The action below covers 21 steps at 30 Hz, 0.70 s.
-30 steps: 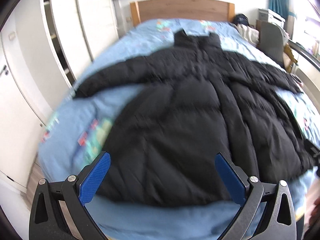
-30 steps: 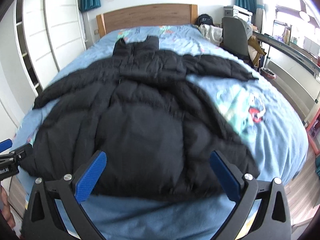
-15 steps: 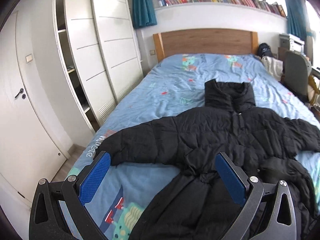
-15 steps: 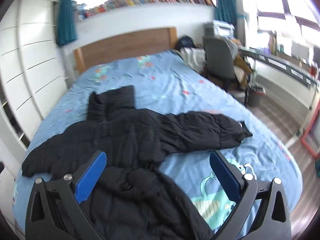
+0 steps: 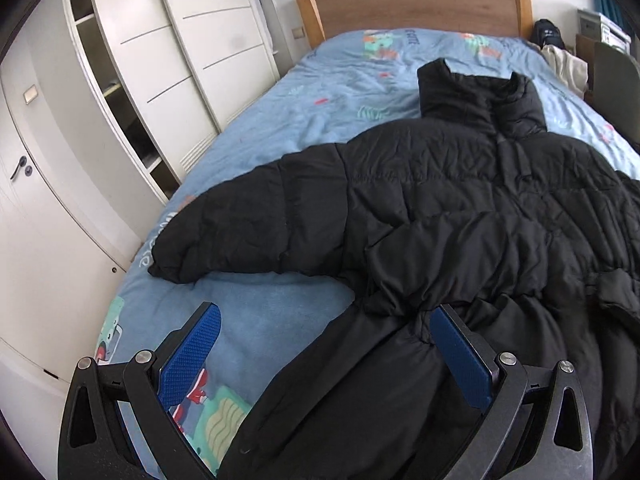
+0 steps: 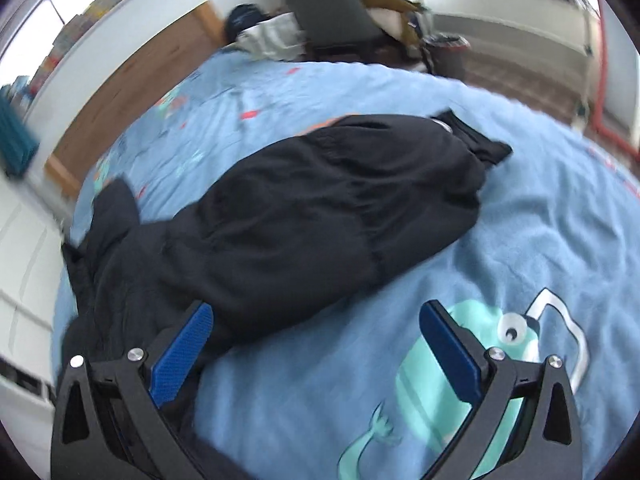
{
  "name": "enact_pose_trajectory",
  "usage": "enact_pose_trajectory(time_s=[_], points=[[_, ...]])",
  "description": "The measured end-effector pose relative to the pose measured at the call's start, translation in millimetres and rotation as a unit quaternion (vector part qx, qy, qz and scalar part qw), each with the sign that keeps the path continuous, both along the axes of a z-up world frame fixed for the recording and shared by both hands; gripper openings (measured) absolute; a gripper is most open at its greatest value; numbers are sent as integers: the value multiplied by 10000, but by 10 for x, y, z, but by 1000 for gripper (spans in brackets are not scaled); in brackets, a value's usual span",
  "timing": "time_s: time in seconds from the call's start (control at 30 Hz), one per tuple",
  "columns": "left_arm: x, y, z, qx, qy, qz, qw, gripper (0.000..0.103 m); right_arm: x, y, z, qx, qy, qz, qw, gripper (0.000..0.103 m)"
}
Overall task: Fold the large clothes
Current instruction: 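Reach the right tool to a coat sleeve cuff and close on it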
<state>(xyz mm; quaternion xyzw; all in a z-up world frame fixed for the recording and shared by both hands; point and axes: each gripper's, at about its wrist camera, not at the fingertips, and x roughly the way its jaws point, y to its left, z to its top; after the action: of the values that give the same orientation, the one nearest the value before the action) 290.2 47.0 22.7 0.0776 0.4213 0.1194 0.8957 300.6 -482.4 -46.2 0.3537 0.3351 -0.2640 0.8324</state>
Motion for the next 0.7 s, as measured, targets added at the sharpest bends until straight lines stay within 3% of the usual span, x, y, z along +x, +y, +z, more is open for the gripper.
enact_pose_trajectory(time_s=[0.2,0.43,0.53,0.67,0.7], points=[[152,24,-157,-27,135,79,9999,103,-155,-666,-359,847,-667,-884,9902,103],[204,-55,-251,0,228,-22,9997,103,-112,-987,-561,1391,-1371,-1187,9735,102],[205,-90,-277,2,248,-70,9997,103,-47,-1061,-594,1628,-1646,-1212,9653,89],[199,-116,-281,-60,262,-88,9996,103,25,-1110,-676,2131,-1945,-1149,9505,46],[194,-115,-274,-64,259,-96,9996,103,21,-1108,-672,2166,-1993,-1144,9488,43]])
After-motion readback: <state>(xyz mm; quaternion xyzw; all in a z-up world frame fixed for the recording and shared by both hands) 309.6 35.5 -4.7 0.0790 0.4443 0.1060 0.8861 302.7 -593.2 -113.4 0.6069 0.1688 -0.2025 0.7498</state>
